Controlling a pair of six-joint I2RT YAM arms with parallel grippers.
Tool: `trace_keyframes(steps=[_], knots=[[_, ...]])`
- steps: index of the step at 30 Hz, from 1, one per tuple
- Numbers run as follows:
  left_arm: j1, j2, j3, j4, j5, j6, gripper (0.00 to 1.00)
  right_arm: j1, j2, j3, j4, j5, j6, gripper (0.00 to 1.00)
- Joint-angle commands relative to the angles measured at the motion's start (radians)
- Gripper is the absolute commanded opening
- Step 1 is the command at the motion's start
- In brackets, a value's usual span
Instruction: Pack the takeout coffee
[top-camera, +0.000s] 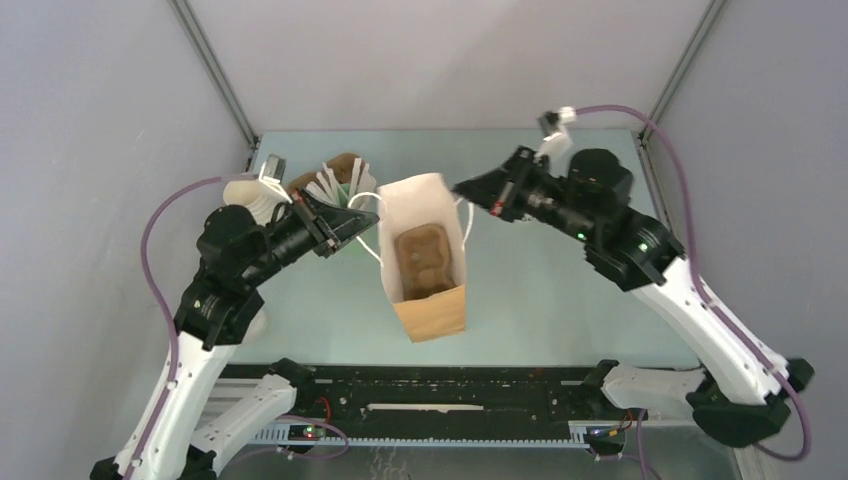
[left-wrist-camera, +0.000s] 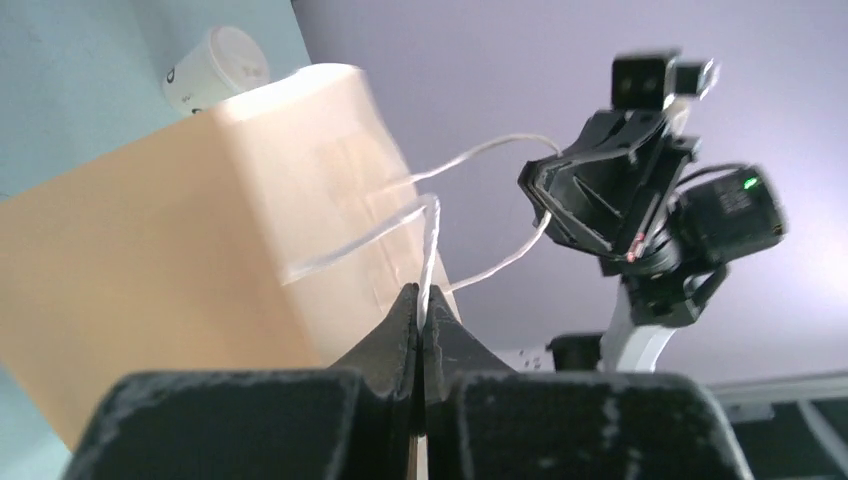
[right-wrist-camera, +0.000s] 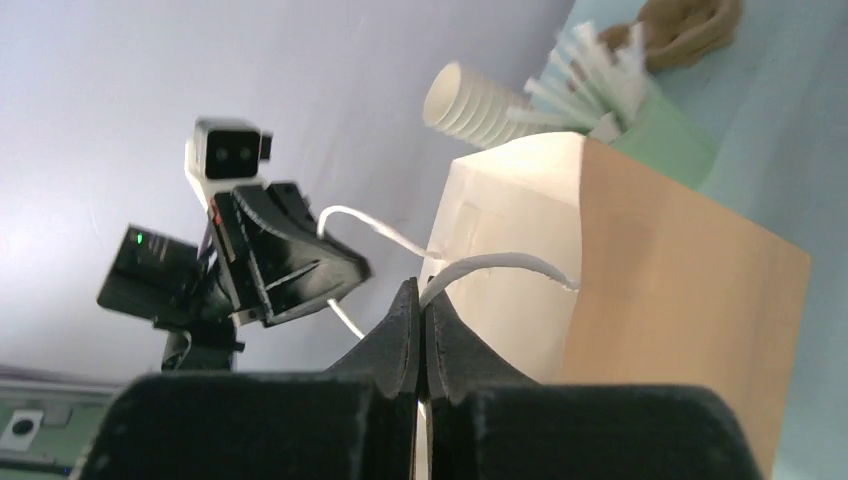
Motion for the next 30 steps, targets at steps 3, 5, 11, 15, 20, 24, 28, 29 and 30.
trace_keyframes(steps=[3,5,11,15,20,24,28,29,30], knots=[[-0.001,-0.083,-0.221,0.073,-0.185,-0.244,0.0,-0.143,-0.106,-0.248,0.092,-0.104,-0.008,0.0],[-0.017,-0.106,-0.309,0.095,-0.172,-0.275,0.0,-0.155,-0.079,-0.296,0.053,-0.079,-0.067,0.0],[-0.025,-0.033,-0.171,0.085,-0.046,-0.063,0.05,-0.211,-0.038,-0.202,-0.018,-0.134,-0.109,0.0],[-0.021,0.021,-0.018,-0.124,0.022,0.191,0.28,-0.215,0.004,-0.1,-0.112,-0.227,-0.155,0.0],[-0.013,-0.007,0.154,-0.442,-0.191,0.457,0.7,-0.225,0.046,-0.069,-0.146,-0.421,-0.257,0.0],[-0.013,-0.034,0.224,-0.454,-0.341,0.498,0.84,-0.228,0.112,0.04,-0.213,-0.557,-0.353,0.0],[-0.013,0.039,0.229,-0.37,-0.37,0.455,0.84,-0.242,0.168,0.105,-0.298,-0.59,-0.418,0.0],[-0.013,0.075,0.237,-0.359,-0.37,0.441,0.84,-0.25,0.178,0.111,-0.312,-0.606,-0.421,0.0],[-0.013,0.112,0.251,-0.351,-0.361,0.432,0.83,-0.253,0.184,0.115,-0.319,-0.625,-0.422,0.0]])
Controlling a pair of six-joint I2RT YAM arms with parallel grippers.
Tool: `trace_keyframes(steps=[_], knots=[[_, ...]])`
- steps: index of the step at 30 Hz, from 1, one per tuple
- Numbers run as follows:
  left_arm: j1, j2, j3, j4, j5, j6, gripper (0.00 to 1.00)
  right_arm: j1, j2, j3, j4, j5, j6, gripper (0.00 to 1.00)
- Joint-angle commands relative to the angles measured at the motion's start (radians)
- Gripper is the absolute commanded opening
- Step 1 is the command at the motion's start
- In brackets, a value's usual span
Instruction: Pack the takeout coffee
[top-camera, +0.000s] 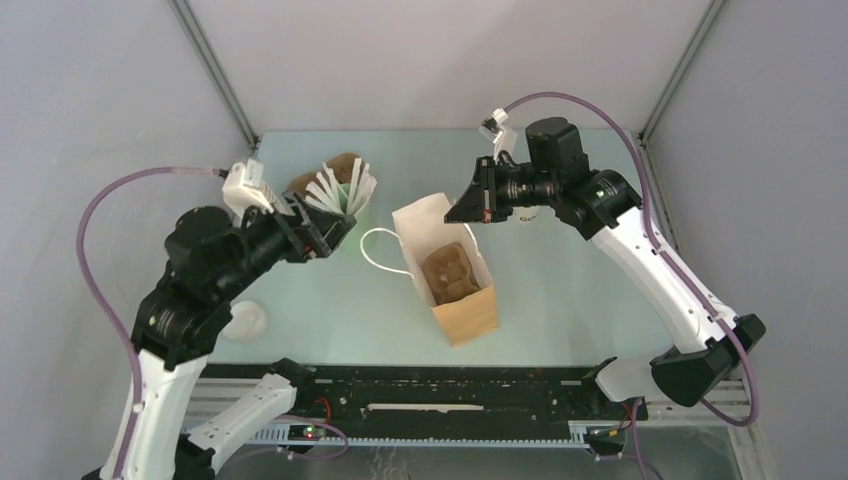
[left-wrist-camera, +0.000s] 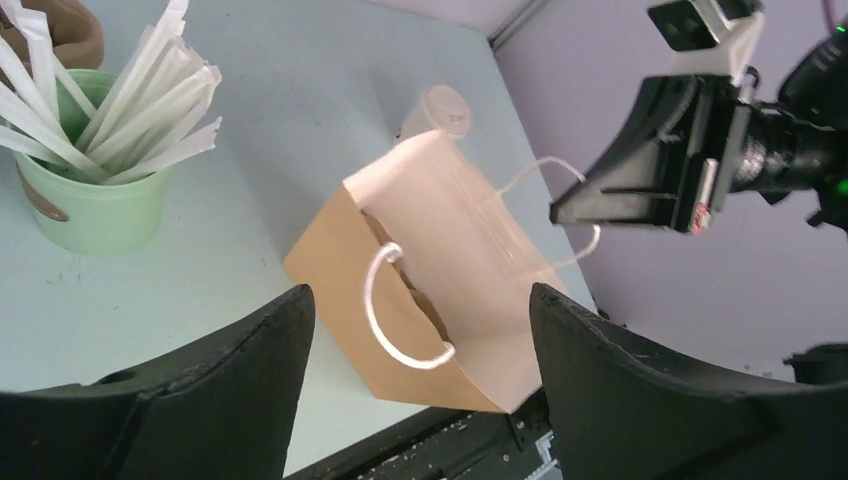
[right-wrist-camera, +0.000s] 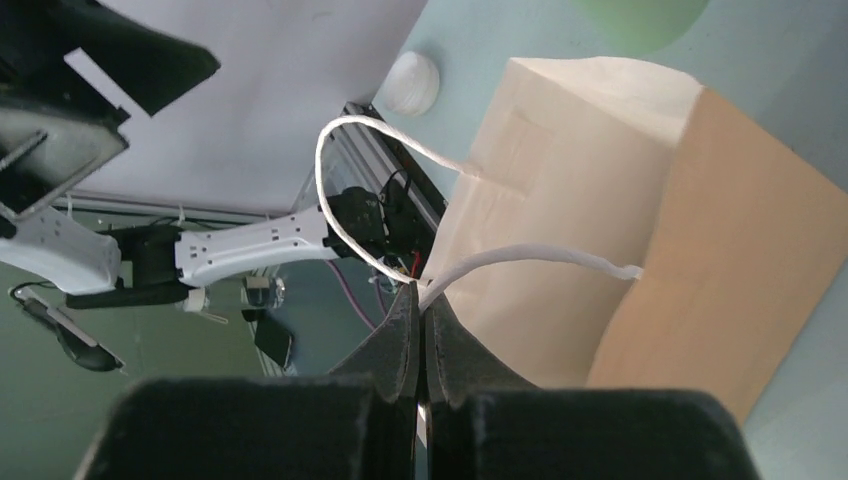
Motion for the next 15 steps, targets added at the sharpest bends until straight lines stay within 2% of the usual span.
trace_keyframes(steps=[1,4,10,15], knots=[[0.006,0.171,0.053,0.037,-0.044,0.016,0.81,-0.021,0.022,0.057,-0.085,-0.118,-0.083,0.0],[0.006,0.266,0.128,0.063,0.019,0.067,0.8,-0.009,0.002,0.047,-0.065,-0.145,-0.093,0.0],[0.006,0.453,0.231,0.087,0.142,0.277,0.8,-0.011,-0.016,0.012,-0.007,-0.234,-0.102,0.0],[0.003,0.585,0.26,0.098,0.242,0.331,0.81,-0.01,-0.023,0.01,0.0,-0.257,-0.094,0.0]])
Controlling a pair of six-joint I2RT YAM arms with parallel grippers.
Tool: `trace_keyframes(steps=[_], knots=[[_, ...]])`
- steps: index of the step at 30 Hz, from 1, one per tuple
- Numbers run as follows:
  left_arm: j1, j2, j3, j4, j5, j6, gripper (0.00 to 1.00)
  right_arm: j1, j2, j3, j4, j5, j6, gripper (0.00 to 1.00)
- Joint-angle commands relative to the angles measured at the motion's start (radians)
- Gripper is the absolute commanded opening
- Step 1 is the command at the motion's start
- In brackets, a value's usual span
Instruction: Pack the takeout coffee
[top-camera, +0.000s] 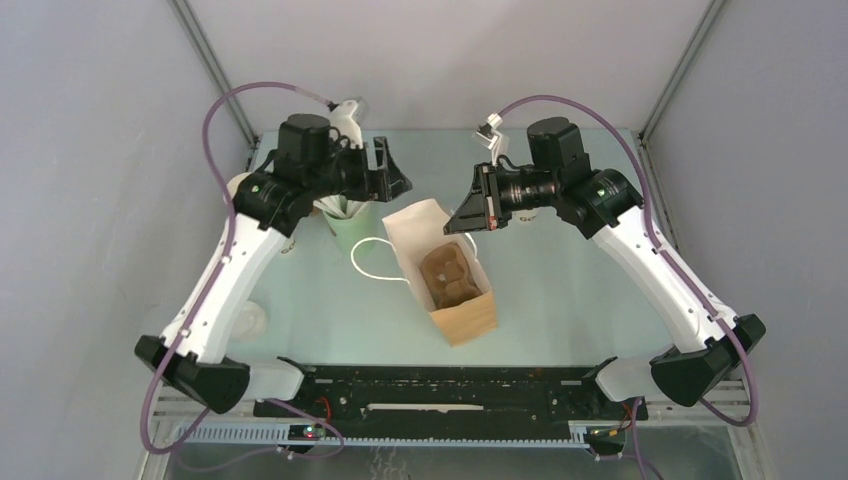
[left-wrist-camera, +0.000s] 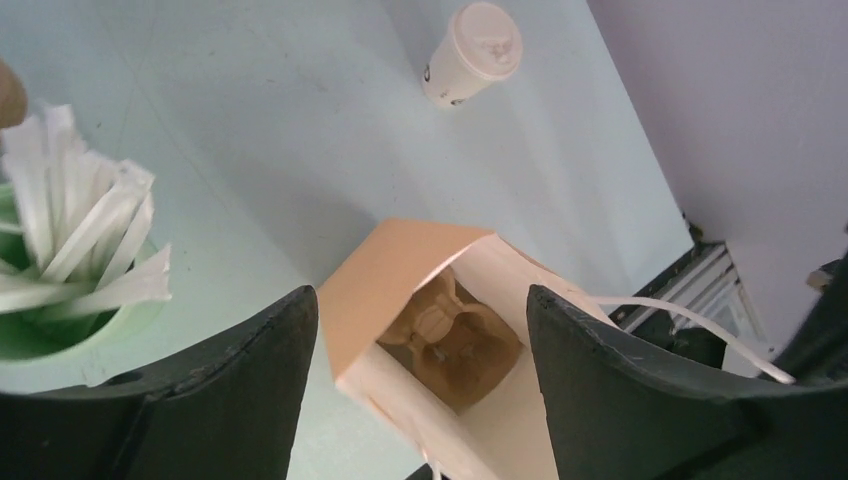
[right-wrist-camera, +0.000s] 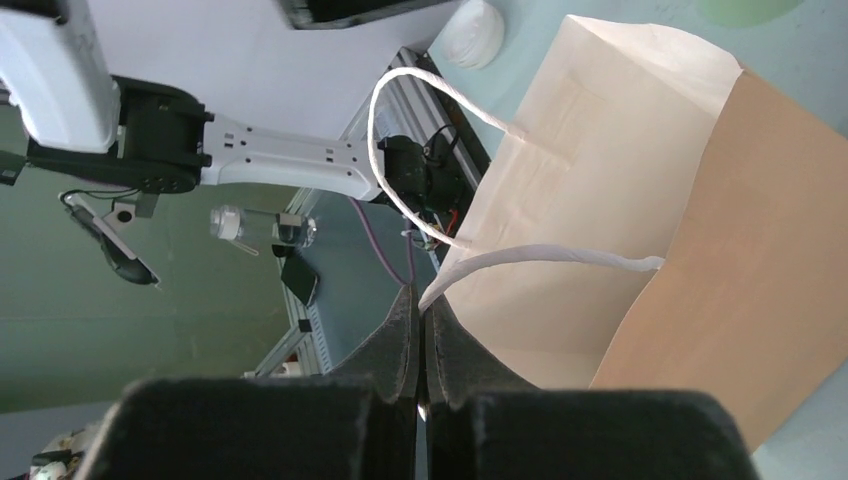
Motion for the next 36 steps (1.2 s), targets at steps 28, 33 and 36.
trace_keyframes(steps=[28,33,36], knots=[[-0.135,0.171,-0.024,0.026,0.069,0.338,0.27,-0.014,-0.006,0.04,-0.016,-0.114,-0.07,0.0],[-0.143,0.172,-0.031,0.044,0.105,0.345,0.28,-0.008,-0.004,0.043,-0.015,-0.112,-0.067,0.0],[-0.145,0.186,-0.03,0.042,0.131,0.352,0.32,-0.001,0.0,0.047,-0.018,-0.111,-0.066,0.0]])
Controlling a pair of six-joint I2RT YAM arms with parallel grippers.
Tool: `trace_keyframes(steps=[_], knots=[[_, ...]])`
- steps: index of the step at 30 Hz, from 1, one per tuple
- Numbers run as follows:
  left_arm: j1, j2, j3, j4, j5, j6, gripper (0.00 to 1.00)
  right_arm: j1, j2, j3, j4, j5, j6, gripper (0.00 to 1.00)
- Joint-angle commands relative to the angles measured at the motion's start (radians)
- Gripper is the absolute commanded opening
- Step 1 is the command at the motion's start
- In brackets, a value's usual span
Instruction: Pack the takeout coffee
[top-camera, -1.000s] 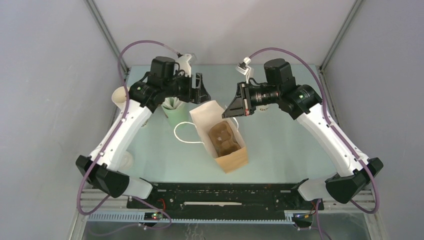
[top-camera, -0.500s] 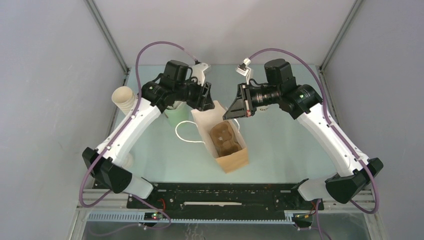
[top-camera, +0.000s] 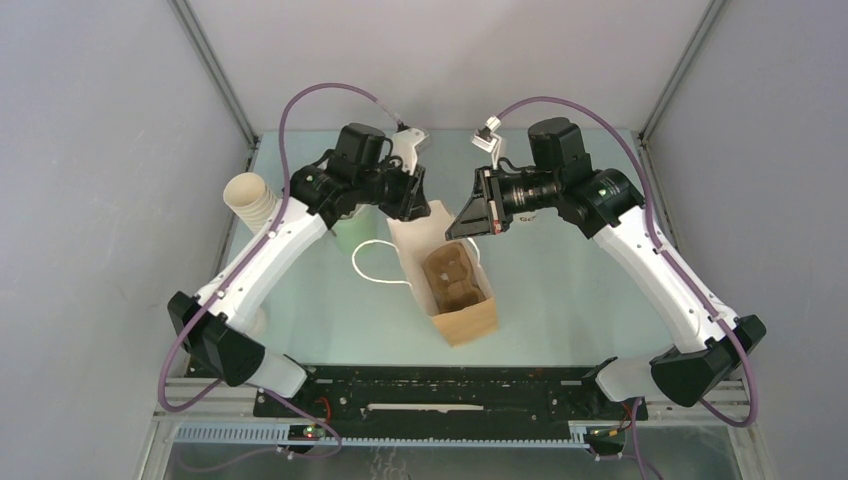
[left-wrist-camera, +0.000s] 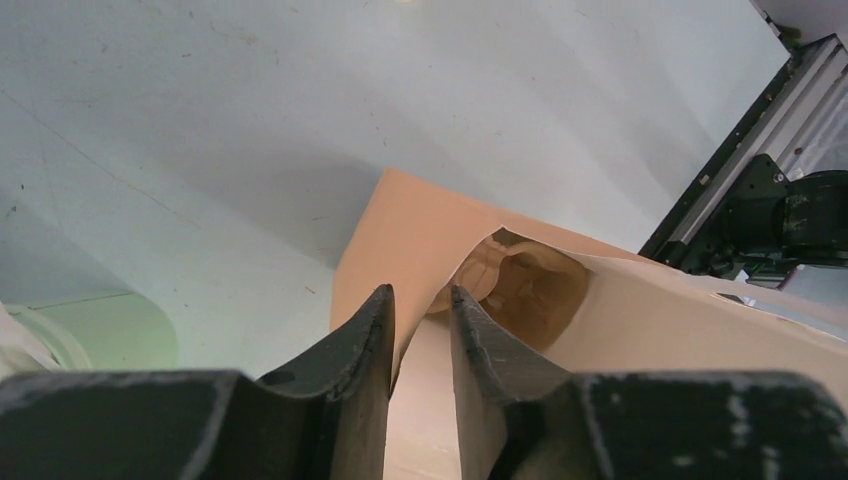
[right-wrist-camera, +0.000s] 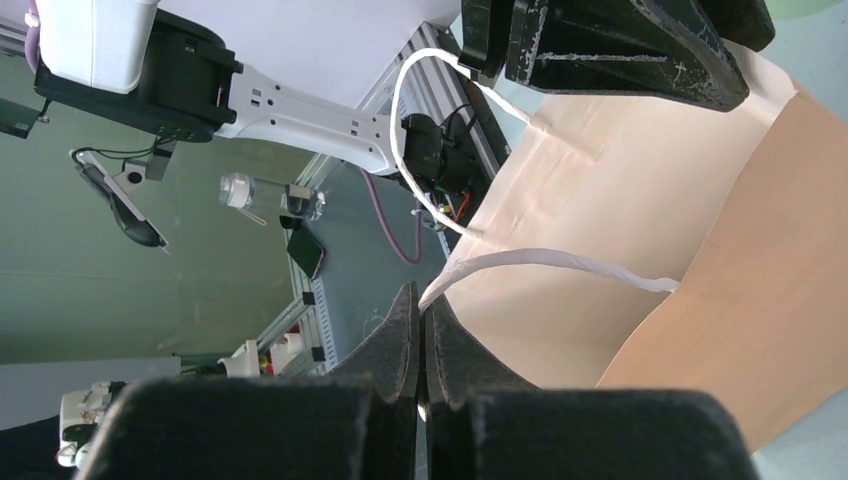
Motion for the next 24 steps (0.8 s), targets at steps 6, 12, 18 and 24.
trace_keyframes(steps=[6,12,18,24], knots=[[-0.016,0.041,0.006,0.033,0.05,0.035,0.33,0.027,0.006,0.055,-0.005,-0.019,-0.013,0.0],[-0.025,0.044,0.004,0.07,0.048,0.018,0.33,0.038,0.008,0.056,-0.008,-0.016,-0.012,0.0],[-0.027,0.011,-0.007,0.072,0.015,0.014,0.55,0.039,0.001,0.053,-0.011,-0.004,-0.015,0.0],[-0.025,-0.007,-0.02,0.064,0.004,0.018,0.63,0.037,-0.004,0.04,-0.002,-0.014,-0.011,0.0]])
